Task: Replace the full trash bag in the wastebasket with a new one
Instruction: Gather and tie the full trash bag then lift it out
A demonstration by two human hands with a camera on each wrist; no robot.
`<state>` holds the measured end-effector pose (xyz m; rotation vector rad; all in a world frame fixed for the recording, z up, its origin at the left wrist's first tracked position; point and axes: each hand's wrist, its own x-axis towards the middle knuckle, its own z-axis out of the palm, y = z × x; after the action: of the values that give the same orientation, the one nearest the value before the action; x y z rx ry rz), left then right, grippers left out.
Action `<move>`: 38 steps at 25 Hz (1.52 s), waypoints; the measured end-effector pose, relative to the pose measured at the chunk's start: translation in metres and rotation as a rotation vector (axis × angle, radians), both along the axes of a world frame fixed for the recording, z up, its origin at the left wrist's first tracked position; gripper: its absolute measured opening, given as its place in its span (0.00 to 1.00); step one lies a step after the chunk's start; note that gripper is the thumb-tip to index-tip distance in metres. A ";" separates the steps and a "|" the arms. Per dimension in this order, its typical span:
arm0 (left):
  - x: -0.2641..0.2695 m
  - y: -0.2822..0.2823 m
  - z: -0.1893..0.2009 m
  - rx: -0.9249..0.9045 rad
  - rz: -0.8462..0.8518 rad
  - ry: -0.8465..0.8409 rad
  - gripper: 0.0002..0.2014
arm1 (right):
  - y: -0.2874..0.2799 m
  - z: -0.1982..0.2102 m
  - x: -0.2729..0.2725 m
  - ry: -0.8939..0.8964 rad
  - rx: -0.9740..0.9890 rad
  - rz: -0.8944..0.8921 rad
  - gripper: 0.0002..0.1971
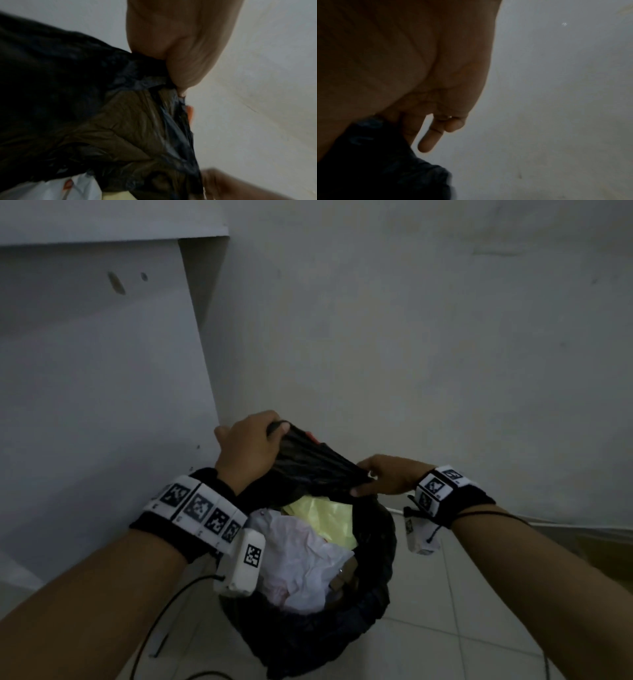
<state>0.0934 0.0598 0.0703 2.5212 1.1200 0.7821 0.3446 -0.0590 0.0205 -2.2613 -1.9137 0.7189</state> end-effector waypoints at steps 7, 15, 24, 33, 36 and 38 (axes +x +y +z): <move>0.025 -0.037 0.000 0.152 -0.216 0.272 0.30 | -0.032 0.013 -0.021 0.224 0.497 -0.066 0.13; 0.024 -0.017 0.003 0.161 -0.140 0.093 0.14 | -0.069 -0.011 0.000 0.107 0.005 -0.139 0.25; 0.016 -0.023 -0.008 0.009 -0.069 -0.137 0.10 | -0.127 -0.017 -0.047 0.751 -0.019 -0.157 0.14; -0.051 -0.064 -0.047 0.136 -0.182 -0.103 0.25 | -0.140 -0.032 -0.078 0.742 0.514 -0.950 0.32; -0.078 -0.072 -0.072 0.098 -0.165 -0.048 0.24 | -0.160 -0.058 -0.111 0.933 0.235 -1.029 0.51; -0.090 -0.073 -0.086 0.104 -0.180 -0.047 0.22 | -0.167 -0.074 -0.139 1.082 0.073 -0.990 0.42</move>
<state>0.0035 -0.0132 -0.0156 2.6286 0.8434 0.8659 0.2058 -0.2260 -0.0536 -1.7494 -0.2822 1.2198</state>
